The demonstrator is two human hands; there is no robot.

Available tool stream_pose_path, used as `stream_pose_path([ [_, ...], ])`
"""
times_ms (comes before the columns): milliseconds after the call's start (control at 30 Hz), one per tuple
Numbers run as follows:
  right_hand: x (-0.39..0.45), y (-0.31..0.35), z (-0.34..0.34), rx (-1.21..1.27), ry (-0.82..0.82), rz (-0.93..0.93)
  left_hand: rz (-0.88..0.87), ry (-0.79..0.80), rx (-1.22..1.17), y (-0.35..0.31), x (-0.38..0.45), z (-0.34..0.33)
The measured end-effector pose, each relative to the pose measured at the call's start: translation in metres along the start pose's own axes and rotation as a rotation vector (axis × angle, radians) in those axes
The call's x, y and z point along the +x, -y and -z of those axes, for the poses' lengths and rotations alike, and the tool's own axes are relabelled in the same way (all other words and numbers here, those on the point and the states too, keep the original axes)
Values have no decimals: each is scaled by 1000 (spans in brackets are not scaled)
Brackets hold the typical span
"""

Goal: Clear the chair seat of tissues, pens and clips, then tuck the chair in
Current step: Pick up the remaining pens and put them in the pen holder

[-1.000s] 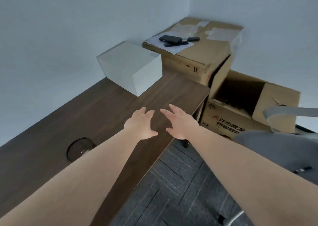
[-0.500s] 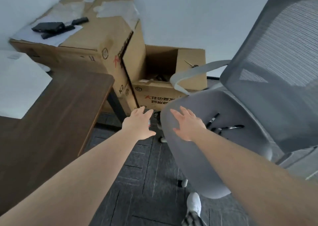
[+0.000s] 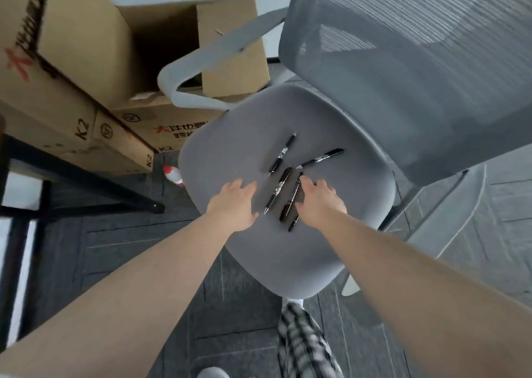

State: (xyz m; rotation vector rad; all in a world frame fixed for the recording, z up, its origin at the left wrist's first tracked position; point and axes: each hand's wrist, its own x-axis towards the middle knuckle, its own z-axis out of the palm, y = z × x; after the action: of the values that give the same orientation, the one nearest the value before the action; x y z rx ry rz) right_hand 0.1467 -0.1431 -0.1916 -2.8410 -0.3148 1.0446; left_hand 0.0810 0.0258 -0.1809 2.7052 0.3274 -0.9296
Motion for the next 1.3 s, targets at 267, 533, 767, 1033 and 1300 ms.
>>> stream_pose_path([
  [267,39,-10,-27,205,-1,-136,8,-45,-71,-35,51,-27],
  [533,68,-1,-51,244,-67,-196,18,-144,-146,-56,95,-54],
  [767,75,-9,-47,394,-94,-250,99,-179,-272,-68,101,-54],
  [1033,75,-29,-15,314,-171,-195,171,-243,-307,-64,99,-22],
  [1300,107,-36,9,-4,-244,87,115,-316,-276,-73,143,-10],
])
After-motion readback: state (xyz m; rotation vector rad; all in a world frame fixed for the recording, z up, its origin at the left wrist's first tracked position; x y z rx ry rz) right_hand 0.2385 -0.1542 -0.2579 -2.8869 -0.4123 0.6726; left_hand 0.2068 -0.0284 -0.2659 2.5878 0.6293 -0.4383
